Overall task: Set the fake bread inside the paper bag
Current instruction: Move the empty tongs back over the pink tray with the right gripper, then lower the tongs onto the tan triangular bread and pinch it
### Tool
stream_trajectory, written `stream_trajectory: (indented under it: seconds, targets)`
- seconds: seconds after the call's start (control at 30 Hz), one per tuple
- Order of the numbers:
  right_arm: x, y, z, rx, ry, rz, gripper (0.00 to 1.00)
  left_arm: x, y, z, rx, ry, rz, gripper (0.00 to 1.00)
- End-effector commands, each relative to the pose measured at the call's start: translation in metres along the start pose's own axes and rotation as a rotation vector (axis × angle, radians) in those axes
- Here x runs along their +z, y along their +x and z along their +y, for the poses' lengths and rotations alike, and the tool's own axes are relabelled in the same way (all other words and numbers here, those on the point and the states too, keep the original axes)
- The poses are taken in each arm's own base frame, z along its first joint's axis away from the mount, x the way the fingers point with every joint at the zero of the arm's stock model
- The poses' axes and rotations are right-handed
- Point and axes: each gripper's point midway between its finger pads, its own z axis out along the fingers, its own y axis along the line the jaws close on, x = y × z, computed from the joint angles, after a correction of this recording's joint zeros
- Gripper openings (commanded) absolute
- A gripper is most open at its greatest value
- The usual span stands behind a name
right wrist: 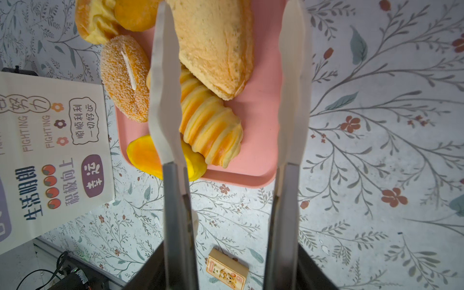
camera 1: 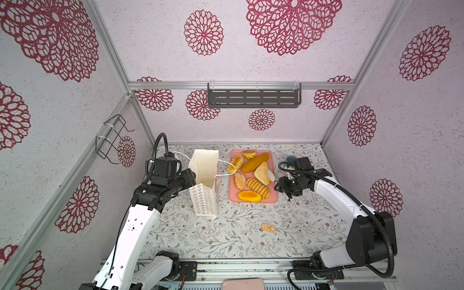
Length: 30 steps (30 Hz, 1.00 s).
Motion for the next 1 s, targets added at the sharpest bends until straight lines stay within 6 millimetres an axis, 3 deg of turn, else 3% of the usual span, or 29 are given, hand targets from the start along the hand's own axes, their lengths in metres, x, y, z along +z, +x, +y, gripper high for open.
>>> stream_trajectory:
  seconds: [0.0, 0.53, 0.97]
  targets:
    - [-0.010, -0.021, 0.014, -0.054, -0.043, -0.059, 0.59, 0.002, -0.004, -0.002, 0.011, 0.015, -0.014, 0.58]
    - [0.020, -0.043, 0.014, -0.069, -0.043, -0.005, 0.64, 0.003, -0.002, -0.001, 0.000, 0.015, -0.015, 0.58]
    - [0.047, -0.043, 0.015, -0.054, -0.099, 0.042, 0.61, 0.005, -0.001, -0.002, -0.002, 0.022, -0.008, 0.58]
